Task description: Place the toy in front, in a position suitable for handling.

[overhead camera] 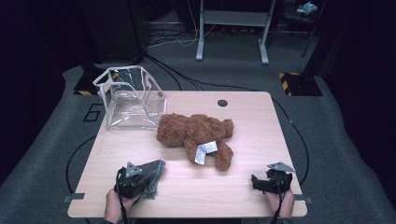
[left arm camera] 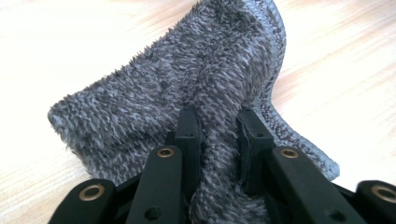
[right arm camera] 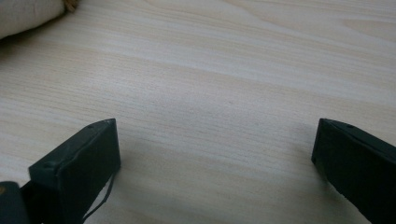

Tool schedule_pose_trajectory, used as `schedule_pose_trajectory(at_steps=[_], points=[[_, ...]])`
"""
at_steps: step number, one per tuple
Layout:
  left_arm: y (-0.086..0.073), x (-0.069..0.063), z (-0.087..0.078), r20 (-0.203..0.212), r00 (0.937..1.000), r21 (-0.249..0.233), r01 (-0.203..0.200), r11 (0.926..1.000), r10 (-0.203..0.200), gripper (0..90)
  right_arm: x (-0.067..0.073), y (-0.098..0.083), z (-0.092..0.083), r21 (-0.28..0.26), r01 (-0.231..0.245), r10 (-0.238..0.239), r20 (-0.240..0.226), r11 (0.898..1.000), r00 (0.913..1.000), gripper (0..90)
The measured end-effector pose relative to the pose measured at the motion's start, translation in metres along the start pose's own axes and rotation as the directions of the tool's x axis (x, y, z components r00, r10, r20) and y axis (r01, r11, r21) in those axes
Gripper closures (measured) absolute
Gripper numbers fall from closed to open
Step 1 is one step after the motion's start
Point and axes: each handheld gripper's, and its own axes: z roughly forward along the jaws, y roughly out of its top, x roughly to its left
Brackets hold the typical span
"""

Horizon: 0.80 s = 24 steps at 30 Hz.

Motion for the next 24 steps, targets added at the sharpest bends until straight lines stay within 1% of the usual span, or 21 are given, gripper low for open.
schedule_pose_trajectory(at_steps=[3, 4, 5, 6, 7, 8, 9, 10, 12, 13, 14, 15, 16, 17, 18, 19, 20, 21, 24], points=[[0.005, -0.009, -0.002, 0.037, 0.9990, -0.006, -0.024, 0.9997, 0.025, 74.2, 0.000, 0.000, 0.000, -0.001, -0.002, 0.002, 0.001, 1.000, 1.0000, 1.0], [0.007, -0.013, -0.002, 0.046, 0.9981, -0.012, -0.039, 0.9992, 0.040, 74.2, 0.000, 0.000, 0.000, -0.002, -0.002, 0.002, 0.001, 1.000, 1.0000, 1.0], [0.009, -0.017, -0.002, 0.046, 0.9977, -0.015, -0.049, 0.9987, 0.050, 74.1, 0.000, 0.000, 0.000, -0.002, -0.001, 0.001, 0.000, 1.000, 1.0000, 1.0], [0.012, -0.021, -0.001, 0.061, 0.9961, -0.015, -0.064, 0.9979, 0.064, 74.1, 0.000, 0.000, 0.000, -0.002, -0.001, 0.001, 0.000, 1.000, 1.0000, 0.9], [0.016, -0.025, 0.000, 0.085, 0.9931, -0.018, -0.080, 0.9966, 0.081, 74.0, 0.000, 0.000, 0.000, -0.002, -0.002, 0.002, 0.000, 1.000, 1.0000, 1.0], [0.017, -0.030, 0.001, 0.102, 0.9914, -0.016, -0.080, 0.9966, 0.082, 73.8, 0.000, 0.000, 0.000, -0.001, -0.002, 0.002, 0.001, 1.000, 1.0000, 1.1], [0.021, -0.035, 0.003, 0.117, 0.9872, -0.017, -0.107, 0.9941, 0.108, 73.7, 0.000, 0.000, 0.000, -0.002, 0.001, -0.001, 0.000, 1.000, 1.0000, 1.1], [0.024, -0.039, 0.004, 0.136, 0.9838, -0.019, -0.115, 0.9932, 0.117, 73.6, 0.000, 0.000, 0.000, -0.002, 0.002, -0.002, -0.001, 1.000, 1.0000, 1.1], [0.030, -0.050, 0.009, 0.156, 0.9770, -0.028, -0.143, 0.9893, 0.145, 73.2, 0.000, 0.000, 0.000, -0.003, 0.003, -0.003, -0.002, 1.000, 1.0000, 1.0], [0.034, -0.058, 0.013, 0.177, 0.9700, -0.033, -0.163, 0.9861, 0.166, 72.9, 0.000, 0.000, 0.000, -0.002, 0.002, -0.002, -0.001, 1.000, 1.0000, 1.1], [0.037, -0.065, 0.016, 0.189, 0.9645, -0.035, -0.181, 0.9829, 0.184, 72.1, 0.000, 0.000, 0.000, -0.002, 0.002, -0.002, -0.001, 1.000, 1.0000, 1.0], [0.040, -0.070, 0.018, 0.194, 0.9607, -0.035, -0.196, 0.9800, 0.199, 71.7, 0.000, 0.000, 0.000, -0.004, 0.002, -0.002, 0.000, 1.000, 1.0000, 1.0], [0.043, -0.075, 0.022, 0.213, 0.9531, -0.035, -0.213, 0.9765, 0.215, 71.6, 0.000, 0.000, 0.000, -0.003, 0.001, -0.001, 0.001, 1.000, 1.0000, 1.0], [0.047, -0.083, 0.027, 0.217, 0.9495, -0.038, -0.224, 0.9740, 0.226, 71.5, 0.000, 0.000, 0.000, -0.001, -0.008, 0.008, 0.004, 1.000, 1.0000, 1.0], [0.050, -0.088, 0.031, 0.222, 0.9446, -0.043, -0.238, 0.9703, 0.242, 71.4, 0.000, 0.000, 0.000, 0.000, -0.008, 0.008, 0.007, 1.000, 0.9999, 0.9], [0.053, -0.091, 0.034, 0.228, 0.9419, -0.045, -0.243, 0.9690, 0.247, 71.4, -0.001, 0.000, 0.000, -0.002, -0.007, 0.007, 0.010, 1.000, 0.9999, 1.0], [0.057, -0.096, 0.038, 0.244, 0.9352, -0.049, -0.252, 0.9665, 0.256, 71.4, -0.001, 0.000, 0.000, -0.003, -0.008, 0.008, 0.010, 1.000, 0.9999, 1.0], [0.058, -0.100, 0.041, 0.247, 0.9336, -0.052, -0.254, 0.9657, 0.259, 71.2, -0.001, 0.000, 0.000, -0.003, -0.009, 0.009, 0.012, 1.000, 0.9999, 0.9], [0.062, -0.108, 0.050, 0.265, 0.9232, -0.046, -0.276, 0.9600, 0.278, 69.2, -0.001, 0.000, 0.000, -0.001, -0.012, 0.012, 0.013, 1.000, 0.9998, 1.1]])
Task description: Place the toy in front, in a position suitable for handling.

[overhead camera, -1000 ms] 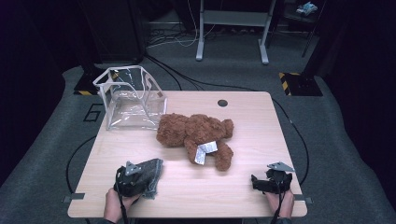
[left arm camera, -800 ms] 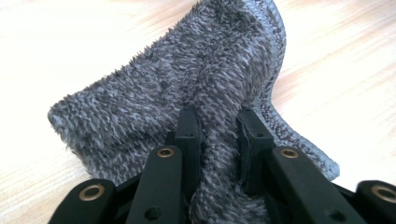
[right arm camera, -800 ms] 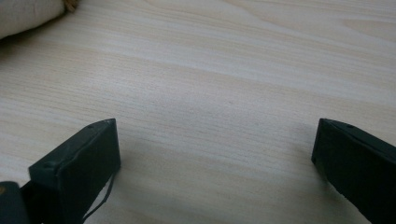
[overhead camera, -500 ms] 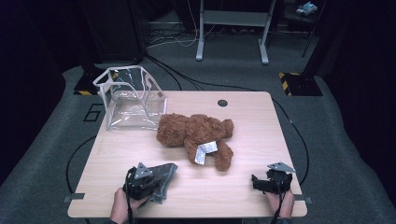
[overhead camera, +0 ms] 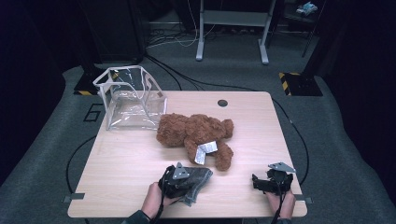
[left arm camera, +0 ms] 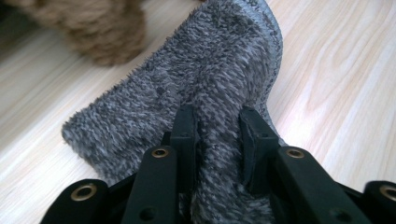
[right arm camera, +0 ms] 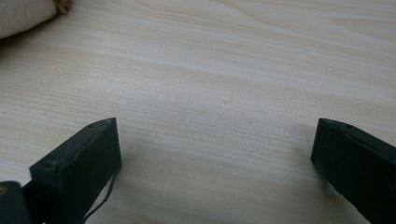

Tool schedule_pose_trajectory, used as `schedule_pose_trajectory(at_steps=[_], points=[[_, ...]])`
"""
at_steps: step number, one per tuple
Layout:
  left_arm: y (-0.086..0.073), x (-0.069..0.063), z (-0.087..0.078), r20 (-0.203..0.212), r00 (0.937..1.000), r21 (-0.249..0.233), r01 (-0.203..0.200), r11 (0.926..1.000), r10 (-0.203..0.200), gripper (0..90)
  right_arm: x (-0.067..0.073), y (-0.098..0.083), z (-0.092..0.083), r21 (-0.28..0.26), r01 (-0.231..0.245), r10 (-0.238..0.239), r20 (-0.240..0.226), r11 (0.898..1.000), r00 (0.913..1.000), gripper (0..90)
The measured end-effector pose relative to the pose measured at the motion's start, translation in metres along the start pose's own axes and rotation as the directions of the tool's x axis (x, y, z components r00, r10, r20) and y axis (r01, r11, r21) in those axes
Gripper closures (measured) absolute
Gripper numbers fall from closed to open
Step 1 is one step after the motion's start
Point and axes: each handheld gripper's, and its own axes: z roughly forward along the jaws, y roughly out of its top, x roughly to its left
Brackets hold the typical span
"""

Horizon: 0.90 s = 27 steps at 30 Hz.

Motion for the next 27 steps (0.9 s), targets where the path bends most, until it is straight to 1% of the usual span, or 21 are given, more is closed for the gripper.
schedule_pose_trajectory(at_steps=[1, 2, 3, 4, 5, 6, 7, 9, 10, 13, 15, 16, 17, 18, 19, 20, 22, 23, 25, 26, 27], points=[[0.001, -0.001, 0.001, 0.006, 1.0000, 0.001, -0.003, 1.0000, 0.003, 67.0, 0.000, 0.000, 0.000, 0.001, 0.000, 0.000, -0.001, 1.000, 1.0000, 1.2], [0.001, -0.001, 0.000, 0.007, 1.0000, 0.007, -0.003, 1.0000, 0.003, 63.2, 0.000, 0.000, 0.000, -0.002, 0.003, -0.003, -0.002, 1.000, 1.0000, 1.2], [0.001, 0.000, -0.002, 0.021, 0.9998, -0.001, -0.004, 1.0000, 0.005, 58.1, 0.000, 0.000, 0.000, -0.001, 0.003, -0.003, -0.002, 1.000, 1.0000, 1.2], [0.000, 0.001, -0.006, 0.014, 0.9999, -0.006, -0.006, 1.0000, 0.006, 53.4, -0.001, 0.000, 0.000, -0.002, 0.003, -0.003, -0.002, 1.000, 1.0000, 1.2], [-0.001, 0.001, -0.009, 0.016, 0.9999, -0.017, 0.004, 0.9999, -0.003, 48.9, -0.001, 0.000, 0.000, -0.001, 0.003, -0.003, -0.002, 1.000, 1.0000, 1.2], [-0.002, 0.003, -0.013, 0.015, 0.9998, -0.023, 0.010, 0.9997, -0.010, 42.3, -0.001, 0.000, 0.000, -0.001, 0.003, -0.003, -0.002, 1.000, 1.0000, 1.2], [-0.003, 0.004, -0.017, 0.013, 0.9998, -0.028, 0.015, 0.9995, -0.014, 39.0, -0.001, 0.000, 0.000, 0.000, 0.003, -0.003, -0.002, 1.000, 1.0000, 1.3], [-0.008, 0.009, -0.026, 0.009, 0.9989, -0.048, 0.046, 0.9978, -0.046, 31.5, -0.001, 0.000, 0.000, 0.001, 0.002, -0.002, -0.001, 1.000, 1.0000, 1.6], [-0.010, 0.012, -0.030, -0.004, 0.9988, -0.048, 0.049, 0.9976, -0.050, 29.1, -0.001, 0.000, 0.000, 0.001, 0.002, -0.002, 0.000, 1.000, 1.0000, 1.8], [-0.017, 0.021, -0.042, -0.031, 0.9964, -0.053, 0.077, 0.9956, -0.078, 23.3, -0.001, 0.001, -0.001, 0.005, -0.003, 0.003, 0.001, 1.000, 1.0000, 2.2], [-0.023, 0.028, -0.049, -0.051, 0.9932, -0.064, 0.101, 0.9928, -0.104, 21.0, -0.001, 0.001, -0.001, 0.006, -0.003, 0.003, 0.001, 1.000, 1.0000, 2.3], [-0.026, 0.031, -0.052, -0.062, 0.9921, -0.065, 0.105, 0.9924, -0.109, 19.8, -0.001, 0.001, 0.000, 0.006, -0.002, 0.002, 0.000, 1.000, 1.0000, 2.4], [-0.030, 0.036, -0.056, -0.067, 0.9889, -0.074, 0.128, 0.9890, -0.133, 18.8, -0.001, 0.001, -0.001, 0.007, -0.002, 0.002, -0.001, 1.000, 1.0000, 2.5], [-0.033, 0.040, -0.058, -0.078, 0.9875, -0.073, 0.132, 0.9886, -0.137, 17.5, -0.001, 0.001, -0.001, 0.008, -0.001, 0.001, -0.002, 1.000, 1.0000, 2.5], [-0.037, 0.044, -0.061, -0.096, 0.9830, -0.078, 0.149, 0.9857, -0.156, 16.9, -0.001, 0.001, -0.001, 0.010, -0.001, 0.001, -0.002, 1.000, 1.0000, 2.5], [-0.041, 0.048, -0.062, -0.114, 0.9817, -0.068, 0.145, 0.9870, -0.152, 15.8, -0.001, 0.002, -0.001, 0.013, -0.009, 0.009, 0.000, 1.000, 1.0000, 2.4], [-0.048, 0.056, -0.065, -0.134, 0.9749, -0.063, 0.171, 0.9833, -0.178, 15.0, -0.001, 0.002, -0.001, 0.013, -0.010, 0.010, -0.005, 1.000, 0.9999, 1.7], [-0.051, 0.060, -0.065, -0.146, 0.9700, -0.067, 0.186, 0.9802, -0.194, 14.2, -0.001, 0.002, -0.001, 0.012, -0.011, 0.011, -0.009, 1.000, 0.9999, 1.6], [-0.057, 0.068, -0.068, -0.170, 0.9640, -0.062, 0.197, 0.9785, -0.205, 12.7, -0.002, 0.002, -0.003, 0.021, -0.019, 0.019, -0.015, 1.000, 0.9997, 1.4], [-0.060, 0.072, -0.068, -0.187, 0.9585, -0.051, 0.209, 0.9766, -0.215, 12.2, -0.003, 0.001, -0.003, 0.018, -0.011, 0.011, -0.020, 1.000, 0.9997, 1.4], [-0.062, 0.075, -0.068, -0.188, 0.9550, -0.050, 0.224, 0.9733, -0.229, 11.2, -0.004, 0.001, -0.005, 0.025, -0.017, 0.018, -0.027, 1.000, 0.9995, 1.3]])
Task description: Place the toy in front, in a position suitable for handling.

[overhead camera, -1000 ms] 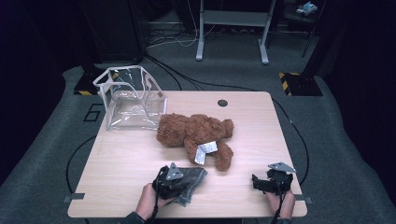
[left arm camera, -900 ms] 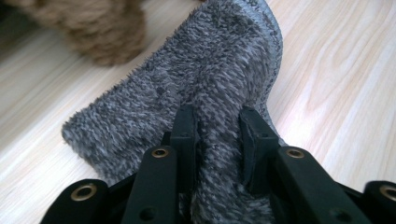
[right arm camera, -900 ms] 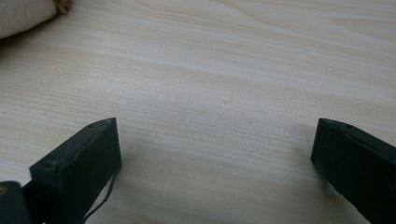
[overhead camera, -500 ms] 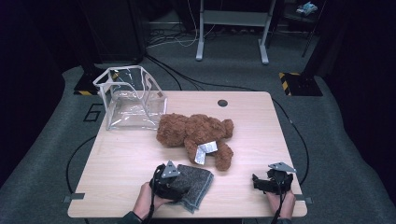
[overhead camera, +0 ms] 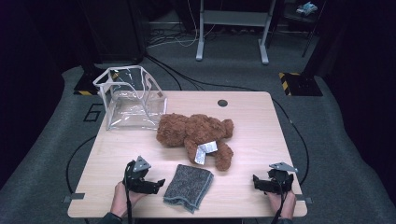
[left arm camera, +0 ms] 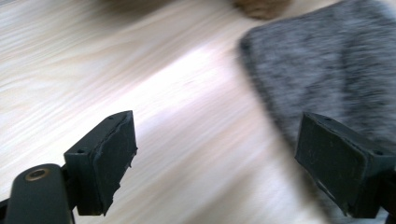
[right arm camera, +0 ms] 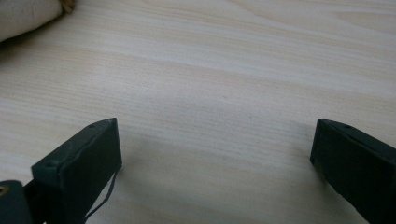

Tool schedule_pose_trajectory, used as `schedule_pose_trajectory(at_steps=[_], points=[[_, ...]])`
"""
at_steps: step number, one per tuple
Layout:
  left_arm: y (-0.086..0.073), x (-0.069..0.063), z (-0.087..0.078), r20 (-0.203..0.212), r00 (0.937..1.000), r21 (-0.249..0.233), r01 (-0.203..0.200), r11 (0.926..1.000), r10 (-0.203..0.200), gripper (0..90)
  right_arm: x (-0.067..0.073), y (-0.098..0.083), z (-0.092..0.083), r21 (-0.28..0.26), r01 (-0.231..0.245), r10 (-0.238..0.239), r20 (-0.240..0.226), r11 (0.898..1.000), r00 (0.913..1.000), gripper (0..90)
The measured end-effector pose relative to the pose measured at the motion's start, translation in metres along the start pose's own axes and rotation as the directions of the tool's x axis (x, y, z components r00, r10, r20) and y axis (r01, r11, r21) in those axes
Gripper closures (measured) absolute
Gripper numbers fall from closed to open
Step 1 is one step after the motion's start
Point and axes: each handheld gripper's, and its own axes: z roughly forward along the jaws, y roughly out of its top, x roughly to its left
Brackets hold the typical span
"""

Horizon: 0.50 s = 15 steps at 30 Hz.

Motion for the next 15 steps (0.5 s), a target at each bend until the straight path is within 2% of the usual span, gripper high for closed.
schedule_pose_trajectory(at_steps=[1, 5, 6, 8, 9, 11, 12, 15], points=[[-0.001, 0.003, 0.001, -0.014, 0.9999, 0.001, -0.002, 1.0000, 0.002, 10.2, 0.000, 0.000, -0.002, -0.006, -0.021, 0.021, -0.006, 1.000, 0.9998, 1.2], [-0.005, 0.013, 0.004, -0.045, 0.9989, 0.015, 0.017, 0.9997, -0.016, 8.4, 0.001, 0.002, -0.012, -0.027, -0.015, 0.014, -0.044, 1.000, 0.9990, 0.4], [-0.006, 0.015, 0.006, -0.053, 0.9981, 0.014, 0.031, 0.9994, -0.030, 8.1, 0.003, 0.003, -0.013, -0.031, -0.008, 0.007, -0.048, 0.999, 0.9988, 0.4], [-0.006, 0.018, 0.008, -0.067, 0.9975, 0.022, 0.024, 0.9995, -0.022, 6.7, 0.009, 0.006, -0.018, -0.041, 0.006, -0.009, -0.066, 0.999, 0.9978, 0.3], [-0.006, 0.017, 0.011, -0.066, 0.9970, 0.008, 0.043, 0.9991, -0.042, 6.4, 0.013, 0.008, -0.020, -0.043, 0.016, -0.020, -0.079, 0.999, 0.9967, 0.3], [-0.006, 0.018, 0.013, -0.077, 0.9966, 0.020, 0.033, 0.9993, -0.031, 5.6, 0.020, 0.011, -0.023, -0.056, 0.049, -0.054, -0.091, 0.997, 0.9944, 0.4], [-0.006, 0.018, 0.015, -0.079, 0.9966, 0.026, 0.023, 0.9994, -0.021, 5.6, 0.024, 0.013, -0.025, -0.056, 0.044, -0.049, -0.098, 0.997, 0.9940, 0.3], [-0.005, 0.018, 0.019, -0.092, 0.9955, 0.035, 0.026, 0.9990, -0.023, 3.9, 0.037, 0.018, -0.027, -0.065, 0.076, -0.084, -0.127, 0.995, 0.9883, 0.4]])
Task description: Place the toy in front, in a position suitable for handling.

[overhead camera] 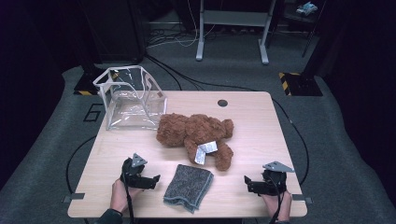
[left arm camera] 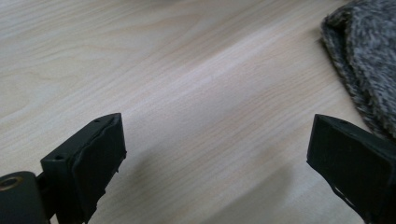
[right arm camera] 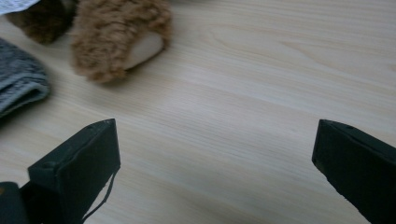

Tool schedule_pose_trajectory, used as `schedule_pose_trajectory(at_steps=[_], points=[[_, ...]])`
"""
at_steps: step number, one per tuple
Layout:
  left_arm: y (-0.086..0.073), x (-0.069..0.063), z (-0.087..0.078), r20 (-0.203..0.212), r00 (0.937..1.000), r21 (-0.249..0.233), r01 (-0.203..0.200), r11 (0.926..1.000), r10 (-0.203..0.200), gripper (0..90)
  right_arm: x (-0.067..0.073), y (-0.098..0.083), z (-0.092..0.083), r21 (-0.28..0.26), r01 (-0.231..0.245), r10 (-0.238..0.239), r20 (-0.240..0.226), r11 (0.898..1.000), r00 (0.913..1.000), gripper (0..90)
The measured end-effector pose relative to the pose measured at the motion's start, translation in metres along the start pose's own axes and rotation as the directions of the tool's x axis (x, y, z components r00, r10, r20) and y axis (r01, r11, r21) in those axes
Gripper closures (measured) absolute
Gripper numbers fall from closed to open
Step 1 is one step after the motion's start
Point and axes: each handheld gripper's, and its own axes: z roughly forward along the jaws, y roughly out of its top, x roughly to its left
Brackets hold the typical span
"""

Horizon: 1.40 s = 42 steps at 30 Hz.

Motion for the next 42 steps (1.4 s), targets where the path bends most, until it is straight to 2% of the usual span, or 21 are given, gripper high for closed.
schedule_pose_trajectory(at_steps=[5, 6, 9, 12, 15, 19, 22, 24, 30, 33, 34, 37, 38, 41, 42], points=[[0.000, 0.000, 0.006, -0.020, 0.9998, 0.004, 0.007, 1.0000, -0.007, 0.9, 0.025, 0.009, 0.002, 0.002, 0.052, -0.052, -0.050, 0.999, 0.9974, 0.7], [0.000, 0.000, 0.007, -0.016, 0.9998, 0.008, 0.013, 0.9999, -0.013, 0.7, 0.030, 0.011, 0.003, -0.001, 0.076, -0.076, -0.057, 0.997, 0.9954, 0.8], [-0.001, 0.000, 0.010, -0.028, 0.9996, 0.016, 0.002, 0.9999, -0.001, 0.0, 0.042, 0.015, 0.004, -0.001, 0.089, -0.088, -0.087, 0.996, 0.9923, 1.1], [-0.002, 0.001, 0.012, -0.020, 0.9995, 0.016, 0.023, 0.9996, -0.023, 0.0, 0.054, 0.019, 0.009, 0.009, 0.124, -0.122, -0.115, 0.992, 0.9857, 1.1], [-0.002, 0.001, 0.012, -0.024, 0.9993, 0.007, 0.028, 0.9996, -0.028, 0.0, 0.066, 0.021, 0.014, 0.014, 0.145, -0.141, -0.147, 0.989, 0.9790, 1.0], [-0.005, 0.001, 0.013, -0.034, 0.9991, -0.030, 0.026, 0.9992, -0.027, 0.0, 0.081, 0.025, 0.019, 0.021, 0.176, -0.169, -0.179, 0.984, 0.9692, 1.0], [-0.009, -0.002, 0.013, -0.039, 0.9977, -0.066, 0.052, 0.9965, -0.055, 0.0, 0.096, 0.028, 0.024, 0.020, 0.213, -0.204, -0.205, 0.977, 0.9571, 1.1], [-0.009, -0.001, 0.013, -0.039, 0.9985, -0.058, 0.037, 0.9976, -0.039, 0.0, 0.105, 0.030, 0.028, 0.023, 0.236, -0.226, -0.222, 0.971, 0.9485, 1.4], [-0.009, -0.001, 0.013, -0.039, 0.9984, -0.060, 0.038, 0.9975, -0.040, 0.0, 0.133, 0.034, 0.039, 0.024, 0.291, -0.275, -0.265, 0.956, 0.9241, 2.5], [-0.009, -0.001, 0.013, -0.039, 0.9984, -0.059, 0.037, 0.9975, -0.040, 0.0, 0.143, 0.036, 0.047, 0.023, 0.332, -0.312, -0.289, 0.943, 0.9051, 3.0], [-0.009, -0.001, 0.013, -0.039, 0.9985, -0.059, 0.037, 0.9976, -0.039, 0.0, 0.147, 0.036, 0.050, 0.033, 0.328, -0.304, -0.296, 0.944, 0.9053, 3.0], [-0.009, -0.001, 0.013, -0.039, 0.9985, -0.059, 0.036, 0.9976, -0.039, 0.1, 0.158, 0.036, 0.061, 0.042, 0.368, -0.337, -0.314, 0.929, 0.8874, 4.4], [-0.009, -0.001, 0.013, -0.039, 0.9985, -0.059, 0.036, 0.9976, -0.039, 0.1, 0.162, 0.035, 0.065, 0.048, 0.370, -0.334, -0.332, 0.928, 0.8821, 5.4], [-0.009, -0.001, 0.013, -0.039, 0.9985, -0.059, 0.036, 0.9976, -0.038, 0.1, 0.168, 0.032, 0.073, 0.065, 0.386, -0.342, -0.347, 0.920, 0.8733, 11.0], [-0.009, -0.001, 0.013, -0.039, 0.9985, -0.059, 0.037, 0.9976, -0.039, 0.1, 0.169, 0.031, 0.074, 0.076, 0.374, -0.326, -0.351, 0.924, 0.8776, 15.7]])
